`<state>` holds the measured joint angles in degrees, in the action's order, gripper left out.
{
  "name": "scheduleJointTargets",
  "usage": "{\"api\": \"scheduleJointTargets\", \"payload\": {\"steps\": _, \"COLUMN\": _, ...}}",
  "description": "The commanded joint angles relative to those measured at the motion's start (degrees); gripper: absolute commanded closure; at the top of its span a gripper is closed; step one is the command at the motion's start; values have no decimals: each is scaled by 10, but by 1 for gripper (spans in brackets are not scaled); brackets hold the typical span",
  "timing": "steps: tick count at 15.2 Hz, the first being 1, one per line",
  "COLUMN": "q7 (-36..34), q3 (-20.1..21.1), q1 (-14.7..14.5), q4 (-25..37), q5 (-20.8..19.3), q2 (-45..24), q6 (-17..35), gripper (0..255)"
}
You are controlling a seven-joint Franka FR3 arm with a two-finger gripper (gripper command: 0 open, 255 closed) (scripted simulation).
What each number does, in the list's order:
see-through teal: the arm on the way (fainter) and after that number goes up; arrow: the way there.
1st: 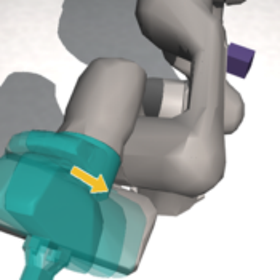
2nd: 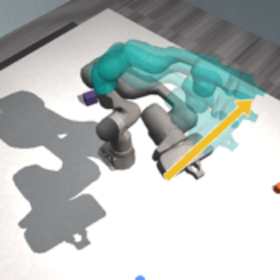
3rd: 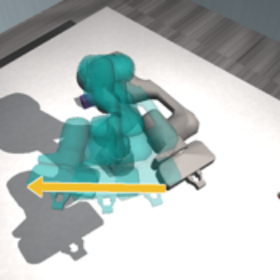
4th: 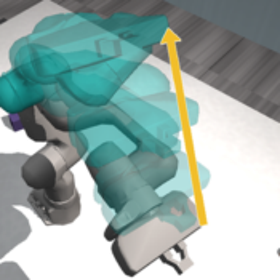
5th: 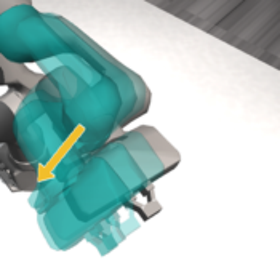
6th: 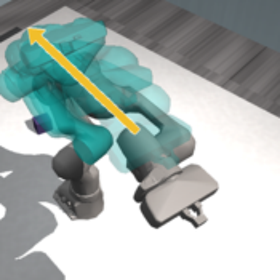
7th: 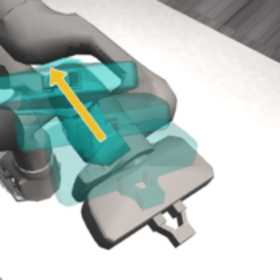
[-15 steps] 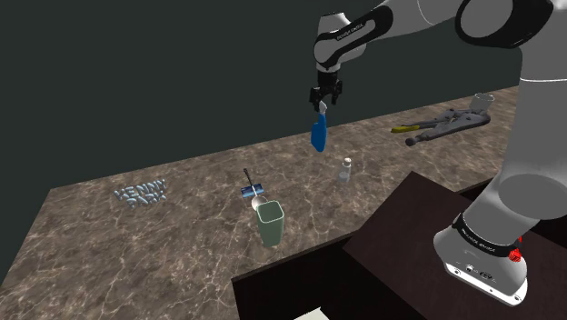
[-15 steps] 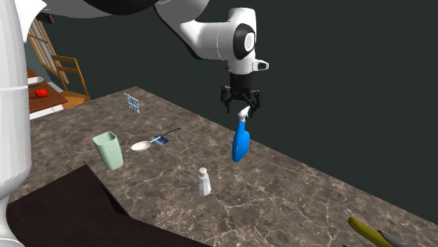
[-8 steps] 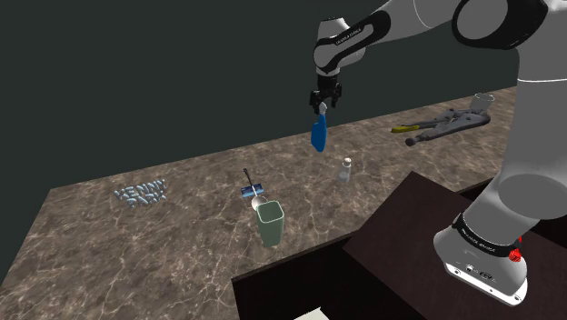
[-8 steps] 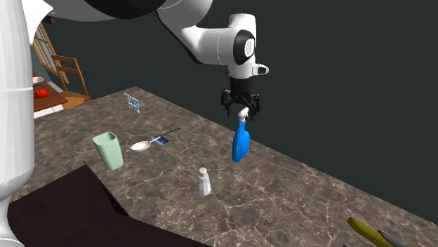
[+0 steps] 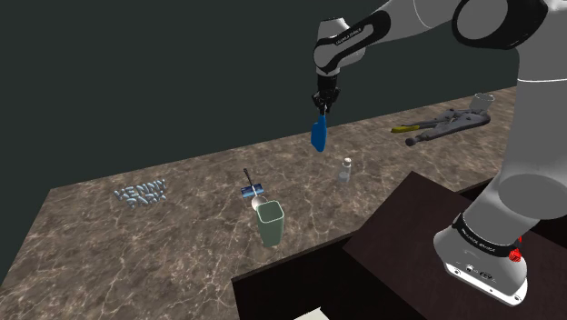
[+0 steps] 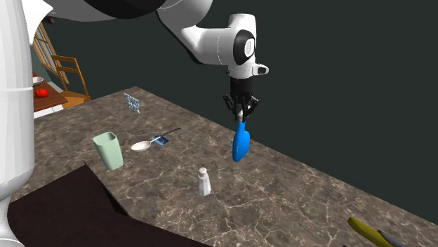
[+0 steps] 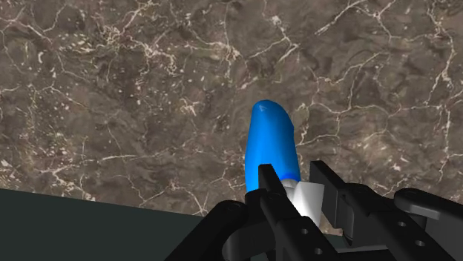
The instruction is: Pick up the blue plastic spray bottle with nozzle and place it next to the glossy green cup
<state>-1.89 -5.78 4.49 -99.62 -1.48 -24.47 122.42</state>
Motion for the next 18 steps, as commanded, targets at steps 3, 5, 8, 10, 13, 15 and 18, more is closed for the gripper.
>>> {"api": "scheduleJointTargets", "payload": {"steps": 3, "q7": 0, "q3": 0, "q1": 0, "q4": 0, "q5": 0, "q2": 0, "q6": 0, "gripper": 255}}
{"api": "scheduleJointTargets", "payload": {"steps": 5, "q7": 0, "q3": 0, "q1": 0, "q4": 0, "q5": 0, "q2": 0, "q6": 0, "gripper": 255}}
{"api": "scheduleJointTargets", "payload": {"steps": 8, "q7": 0, "q3": 0, "q1": 0, "q4": 8, "q5": -1, "q2": 10, "q6": -19, "gripper": 255}}
{"api": "scheduleJointTargets", "payload": {"steps": 10, "q7": 1, "q3": -1, "q1": -1, "q4": 15, "q5": -1, "q2": 17, "q6": -32, "gripper": 255}}
{"api": "scheduleJointTargets", "payload": {"steps": 13, "q7": 1, "q3": -1, "q1": -1, "q4": 25, "q5": -2, "q2": 26, "q6": -51, "gripper": 255}}
{"api": "scheduleJointTargets", "payload": {"steps": 15, "q7": 2, "q3": -1, "q1": -1, "q4": 33, "q5": -2, "q2": 31, "q6": -64, "gripper": 255}}
{"api": "scheduleJointTargets", "payload": {"steps": 18, "q7": 2, "q3": -1, "q1": -1, "q4": 46, "q5": -2, "q2": 39, "q6": -85, "gripper": 255}}
